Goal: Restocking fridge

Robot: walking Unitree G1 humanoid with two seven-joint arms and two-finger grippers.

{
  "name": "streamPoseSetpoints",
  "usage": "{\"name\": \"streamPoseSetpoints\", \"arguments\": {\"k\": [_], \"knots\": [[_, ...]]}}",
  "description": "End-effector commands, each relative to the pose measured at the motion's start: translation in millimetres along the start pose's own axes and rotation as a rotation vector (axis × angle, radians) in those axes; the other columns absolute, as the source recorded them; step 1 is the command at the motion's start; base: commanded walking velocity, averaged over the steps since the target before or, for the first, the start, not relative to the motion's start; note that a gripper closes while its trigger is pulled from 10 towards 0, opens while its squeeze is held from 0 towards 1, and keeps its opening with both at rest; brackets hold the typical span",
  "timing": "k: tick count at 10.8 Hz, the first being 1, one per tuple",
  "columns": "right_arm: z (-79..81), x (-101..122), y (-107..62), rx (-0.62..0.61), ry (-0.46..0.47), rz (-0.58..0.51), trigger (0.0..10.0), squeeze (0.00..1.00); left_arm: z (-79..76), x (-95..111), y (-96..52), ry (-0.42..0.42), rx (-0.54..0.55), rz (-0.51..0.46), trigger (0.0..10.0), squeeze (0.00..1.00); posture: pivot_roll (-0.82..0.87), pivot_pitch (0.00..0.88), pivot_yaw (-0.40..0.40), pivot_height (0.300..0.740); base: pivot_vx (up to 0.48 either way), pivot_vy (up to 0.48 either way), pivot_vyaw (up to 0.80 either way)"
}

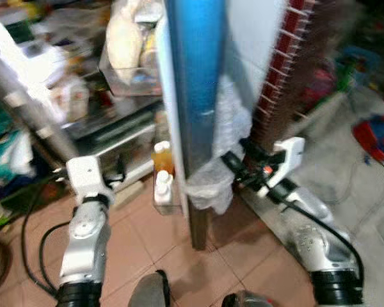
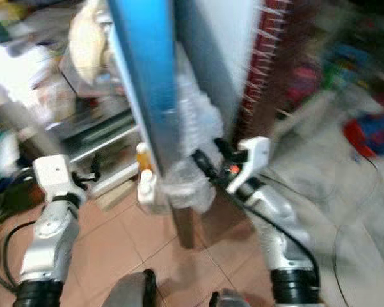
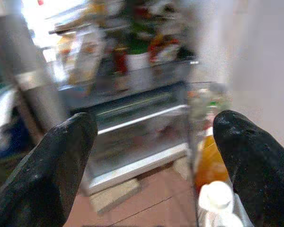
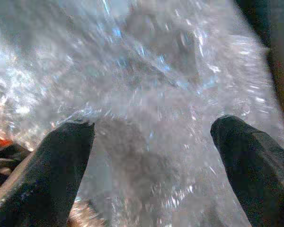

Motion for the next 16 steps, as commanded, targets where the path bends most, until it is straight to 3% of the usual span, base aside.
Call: {"name": "streamPoseSetpoints", "arguments": {"k": [1,2,3,6,8,12,14,16], "knots": [[7.0,10,1.4,0.033,0.010,-0.032,10.0,0.00,7.0,1,-1.3,0.001,0.030,-0.003,10.0,0.00,0.05,0.076,0.052,0.740,0.000,0.000,0.80],[0.5,5,2.0,-0.013,-0.038,-0.007,10.0,0.00,10.5,6,-2.1,0.000,0.054,-0.025,10.0,0.00,0.05,0.076,0.050,0.740,0.000,0.000,0.46],[-30.6,3,-0.7,-0.192,-0.158,0.008,10.0,0.00,15.3,9,-3.5,0.004,0.088,-0.042,10.0,0.00,0.05,0.077,0.046,0.740,0.000,0.000,0.00],[-64.4,10,-10.4,-0.379,-0.255,0.011,10.0,0.00,10.3,8,-4.5,0.008,0.060,-0.046,10.0,0.00,0.05,0.075,0.042,0.740,0.000,0.000,0.00],[-67.6,3,-17.0,-0.421,-0.327,0.024,10.0,0.00,1.1,14,-9.8,0.051,0.026,-0.086,10.0,0.00,0.05,0.075,0.038,0.740,0.000,0.000,0.80],[-72.3,-4,-11.0,-0.443,-0.344,0.032,10.0,0.00,-14.5,48,-26.3,0.202,-0.013,-0.269,10.0,0.00,0.06,0.081,0.029,0.740,0.000,0.000,0.80],[-77.4,-1,-9.8,-0.470,-0.352,0.022,10.0,0.00,-40.6,21,-21.6,0.173,-0.166,-0.143,10.0,0.00,0.06,0.081,0.027,0.740,0.000,0.000,0.40],[-80.1,0,-16.8,-0.512,-0.390,0.017,10.0,0.00,-51.5,6,-20.4,0.134,-0.244,-0.065,10.0,0.00,0.05,0.072,0.032,0.740,0.000,0.000,0.00]]}}
Point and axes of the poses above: a point about 5 cm out from each wrist's last joint towards the gripper, its own y axis pointing out of the wrist towards the gripper, its own x axis along the axis of the wrist's last joint, z = x × y, the point moved 6 cm from there along y, pointing out of the wrist towards the gripper, and after that the axes turned 9 degrees about -y, right-handed, at the moved point
